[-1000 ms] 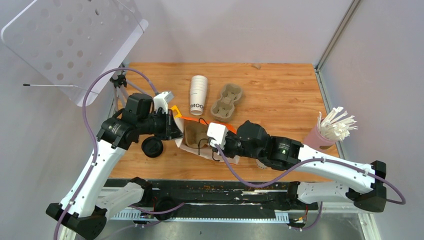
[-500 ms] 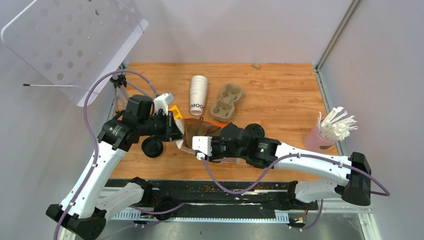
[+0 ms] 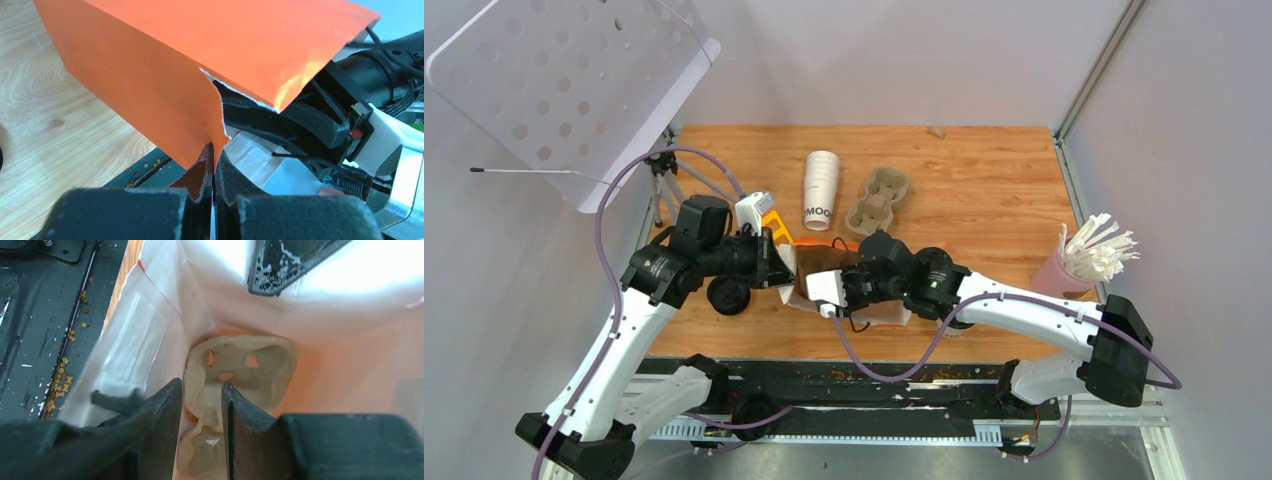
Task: Pack the takeout coffee
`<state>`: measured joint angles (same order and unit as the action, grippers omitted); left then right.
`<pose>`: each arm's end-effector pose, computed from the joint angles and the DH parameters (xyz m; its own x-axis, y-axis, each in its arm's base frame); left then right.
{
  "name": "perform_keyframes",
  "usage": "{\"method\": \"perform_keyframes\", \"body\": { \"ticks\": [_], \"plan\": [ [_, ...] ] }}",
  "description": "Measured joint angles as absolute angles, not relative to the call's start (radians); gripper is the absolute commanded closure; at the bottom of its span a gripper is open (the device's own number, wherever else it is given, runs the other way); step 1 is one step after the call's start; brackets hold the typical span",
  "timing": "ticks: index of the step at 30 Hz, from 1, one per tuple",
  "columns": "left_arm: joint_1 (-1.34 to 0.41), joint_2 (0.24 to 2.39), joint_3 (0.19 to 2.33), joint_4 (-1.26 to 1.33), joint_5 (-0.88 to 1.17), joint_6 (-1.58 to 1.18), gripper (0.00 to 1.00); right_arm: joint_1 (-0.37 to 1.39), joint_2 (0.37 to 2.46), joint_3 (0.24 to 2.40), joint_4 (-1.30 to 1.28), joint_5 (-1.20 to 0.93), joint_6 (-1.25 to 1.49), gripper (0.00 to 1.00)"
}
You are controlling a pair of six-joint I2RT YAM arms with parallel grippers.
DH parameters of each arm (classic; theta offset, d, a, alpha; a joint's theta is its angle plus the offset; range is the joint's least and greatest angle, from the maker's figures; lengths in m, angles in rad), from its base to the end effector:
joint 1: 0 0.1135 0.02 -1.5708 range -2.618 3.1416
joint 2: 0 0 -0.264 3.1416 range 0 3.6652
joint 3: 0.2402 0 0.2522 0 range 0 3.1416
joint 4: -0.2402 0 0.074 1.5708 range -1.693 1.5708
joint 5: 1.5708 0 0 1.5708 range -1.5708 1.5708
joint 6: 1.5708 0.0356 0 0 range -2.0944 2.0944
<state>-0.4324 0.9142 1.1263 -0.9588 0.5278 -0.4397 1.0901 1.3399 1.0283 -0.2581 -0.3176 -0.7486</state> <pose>0.1401 -0.0844 0.3617 -0.8550 -0.0104 -0.5185 0.3688 0.6908 -0.6220 0.1298 0.2729 0.2943 0.4733 -0.4907 -0.7316 -0.8760 -0.1745 -0.4497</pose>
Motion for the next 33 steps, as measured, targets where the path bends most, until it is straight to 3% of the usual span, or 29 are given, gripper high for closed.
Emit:
{"method": "perform_keyframes", "body": {
  "ticks": [13, 26, 33],
  "plan": [
    [-0.432, 0.915, 1.113, -0.95, 0.544, -0.437, 0.97, 1.09, 1.454, 1.037, -0.179, -0.326, -0.825, 0.67],
    [-0.432, 0.928, 1.109, -0.943, 0.547, -0.442, 0.98, 1.06, 1.536, 1.037, -0.065, -0.199, -0.774, 0.71],
    [-0.432, 0.922, 1.088, -0.939, 0.55, -0.44, 0.97, 1.038, 1.531, 1.037, -0.075, -0.204, -0.749, 0.63]
  ]
}}
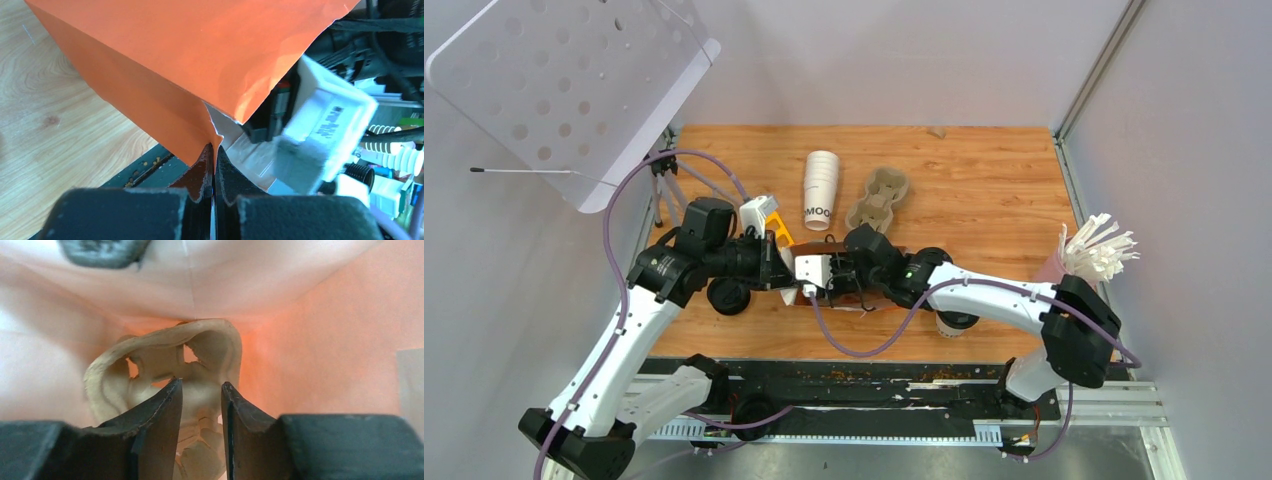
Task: Pack the takeout coffee
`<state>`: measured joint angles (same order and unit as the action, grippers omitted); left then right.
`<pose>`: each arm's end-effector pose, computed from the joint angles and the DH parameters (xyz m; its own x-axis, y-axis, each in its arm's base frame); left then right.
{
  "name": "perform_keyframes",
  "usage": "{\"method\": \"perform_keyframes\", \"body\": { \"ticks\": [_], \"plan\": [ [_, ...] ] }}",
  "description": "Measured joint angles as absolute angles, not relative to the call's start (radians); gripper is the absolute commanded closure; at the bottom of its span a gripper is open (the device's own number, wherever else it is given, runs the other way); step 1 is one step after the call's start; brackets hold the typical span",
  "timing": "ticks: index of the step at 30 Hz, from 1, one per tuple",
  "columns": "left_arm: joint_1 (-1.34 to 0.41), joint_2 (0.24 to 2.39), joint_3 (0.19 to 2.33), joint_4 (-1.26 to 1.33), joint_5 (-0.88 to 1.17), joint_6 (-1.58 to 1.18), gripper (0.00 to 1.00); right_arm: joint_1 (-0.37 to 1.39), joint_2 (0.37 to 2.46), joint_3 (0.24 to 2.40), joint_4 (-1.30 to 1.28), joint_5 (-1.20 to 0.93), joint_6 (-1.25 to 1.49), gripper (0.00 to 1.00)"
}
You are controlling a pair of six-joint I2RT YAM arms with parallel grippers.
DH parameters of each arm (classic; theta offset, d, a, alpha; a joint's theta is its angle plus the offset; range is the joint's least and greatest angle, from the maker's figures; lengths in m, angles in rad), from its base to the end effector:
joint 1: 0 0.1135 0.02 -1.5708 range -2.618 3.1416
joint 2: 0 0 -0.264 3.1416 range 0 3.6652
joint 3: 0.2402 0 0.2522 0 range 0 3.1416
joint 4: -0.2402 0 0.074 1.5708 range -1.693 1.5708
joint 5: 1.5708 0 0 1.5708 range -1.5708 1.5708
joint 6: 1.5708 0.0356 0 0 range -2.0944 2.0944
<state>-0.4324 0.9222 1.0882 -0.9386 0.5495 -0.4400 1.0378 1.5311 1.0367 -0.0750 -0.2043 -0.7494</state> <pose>0.1438 -0.0868 0.3507 -0.8702 0.0016 -0.4926 0.3606 0.6833 -0.6348 0.1692 0.3011 0.2552 0.4331 -0.5786 -0.6911 -0.8676 -0.0598 -0.4936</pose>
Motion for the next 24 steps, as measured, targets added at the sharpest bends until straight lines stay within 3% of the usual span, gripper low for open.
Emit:
{"method": "perform_keyframes", "body": {
  "ticks": [10, 24],
  "plan": [
    [-0.432, 0.904, 1.081, -0.938, 0.549, -0.314, 1.0, 1.034, 1.406, 1.048, -0.161, -0.377, -0.749, 0.59],
    [-0.432, 0.864, 1.069, -0.893, 0.533, -0.21, 1.0, 1.053, 1.461, 1.046, -0.084, -0.402, -0.75, 0.55]
  ]
}}
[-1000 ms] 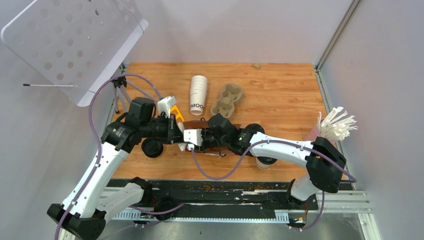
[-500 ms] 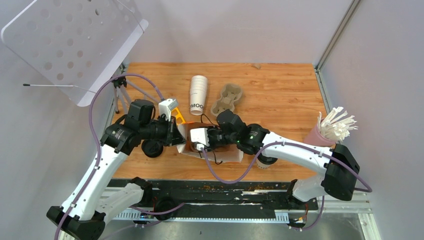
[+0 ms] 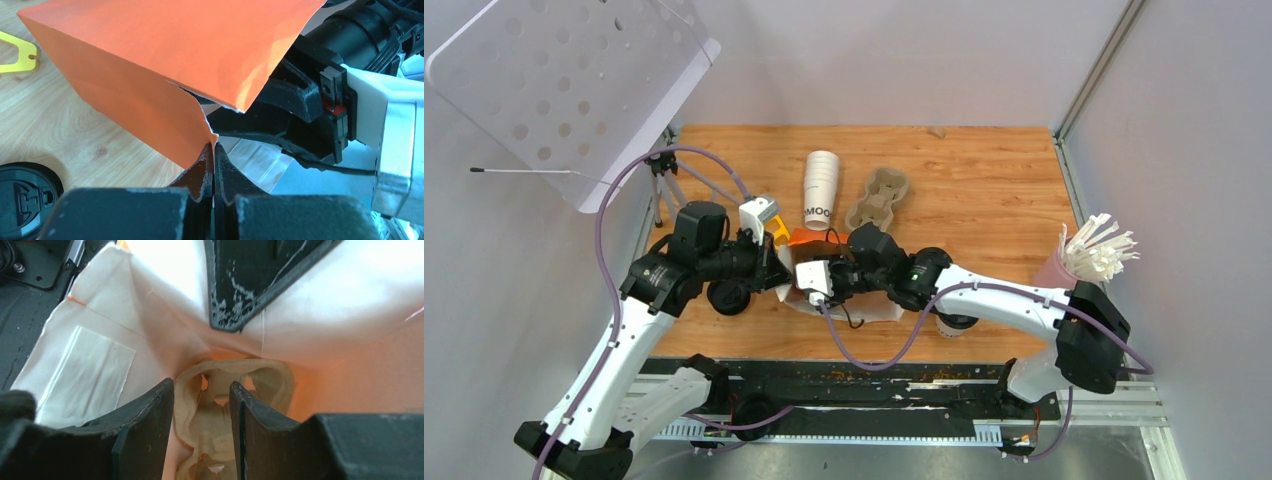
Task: Pack the takeout coffee
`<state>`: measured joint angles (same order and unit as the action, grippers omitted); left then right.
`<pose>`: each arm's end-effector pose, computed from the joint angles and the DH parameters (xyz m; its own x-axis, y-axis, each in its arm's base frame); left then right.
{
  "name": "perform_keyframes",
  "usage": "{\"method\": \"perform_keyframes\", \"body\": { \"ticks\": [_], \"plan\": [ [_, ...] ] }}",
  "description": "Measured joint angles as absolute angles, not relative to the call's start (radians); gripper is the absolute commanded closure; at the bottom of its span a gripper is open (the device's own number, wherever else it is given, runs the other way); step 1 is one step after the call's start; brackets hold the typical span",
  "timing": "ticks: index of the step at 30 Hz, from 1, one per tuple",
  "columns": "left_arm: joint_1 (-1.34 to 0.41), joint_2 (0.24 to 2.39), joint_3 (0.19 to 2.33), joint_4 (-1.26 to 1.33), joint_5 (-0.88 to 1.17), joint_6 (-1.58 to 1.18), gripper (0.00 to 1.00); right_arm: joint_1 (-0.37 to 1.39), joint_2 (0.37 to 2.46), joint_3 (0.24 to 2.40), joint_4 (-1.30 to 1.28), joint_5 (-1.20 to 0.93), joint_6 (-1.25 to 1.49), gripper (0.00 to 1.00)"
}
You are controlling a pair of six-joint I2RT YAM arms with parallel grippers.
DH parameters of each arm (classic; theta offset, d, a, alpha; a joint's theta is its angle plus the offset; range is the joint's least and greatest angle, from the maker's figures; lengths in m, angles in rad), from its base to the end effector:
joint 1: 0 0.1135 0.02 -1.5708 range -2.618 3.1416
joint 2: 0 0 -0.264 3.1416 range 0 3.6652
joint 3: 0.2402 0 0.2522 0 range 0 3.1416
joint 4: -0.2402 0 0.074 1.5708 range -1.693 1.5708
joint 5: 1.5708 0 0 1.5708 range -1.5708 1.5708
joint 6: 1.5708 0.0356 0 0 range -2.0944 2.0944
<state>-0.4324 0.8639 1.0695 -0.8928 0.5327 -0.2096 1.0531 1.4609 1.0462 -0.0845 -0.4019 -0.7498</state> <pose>0.1350 -0.0822 0.3566 -0.7127 0.1315 -0.6891 0.5819 0.6594 -0.4760 0.1528 0.2964 0.2810 0.4874 -0.4114 -0.7701 -0.8711 -0.1686 -0.4613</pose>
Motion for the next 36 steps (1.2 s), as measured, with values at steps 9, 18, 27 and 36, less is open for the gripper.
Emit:
{"method": "perform_keyframes", "body": {
  "ticks": [9, 18, 27, 36],
  "plan": [
    [-0.432, 0.864, 1.047, -0.878, 0.53, -0.21, 1.0, 1.058, 1.533, 1.044, 0.023, -0.391, -0.762, 0.57],
    [-0.432, 0.874, 1.047, -0.878, 0.523, -0.21, 1.0, 1.074, 1.592, 1.044, 0.104, -0.311, -0.748, 0.68],
    [-0.432, 0.884, 1.047, -0.879, 0.52, -0.21, 1.0, 1.079, 1.627, 1.044, 0.144, -0.231, -0.706, 0.7],
    [-0.431, 0.894, 1.047, -0.883, 0.492, -0.21, 1.0, 1.086, 1.634, 1.04, 0.138, -0.153, -0.682, 0.71]
  ]
}}
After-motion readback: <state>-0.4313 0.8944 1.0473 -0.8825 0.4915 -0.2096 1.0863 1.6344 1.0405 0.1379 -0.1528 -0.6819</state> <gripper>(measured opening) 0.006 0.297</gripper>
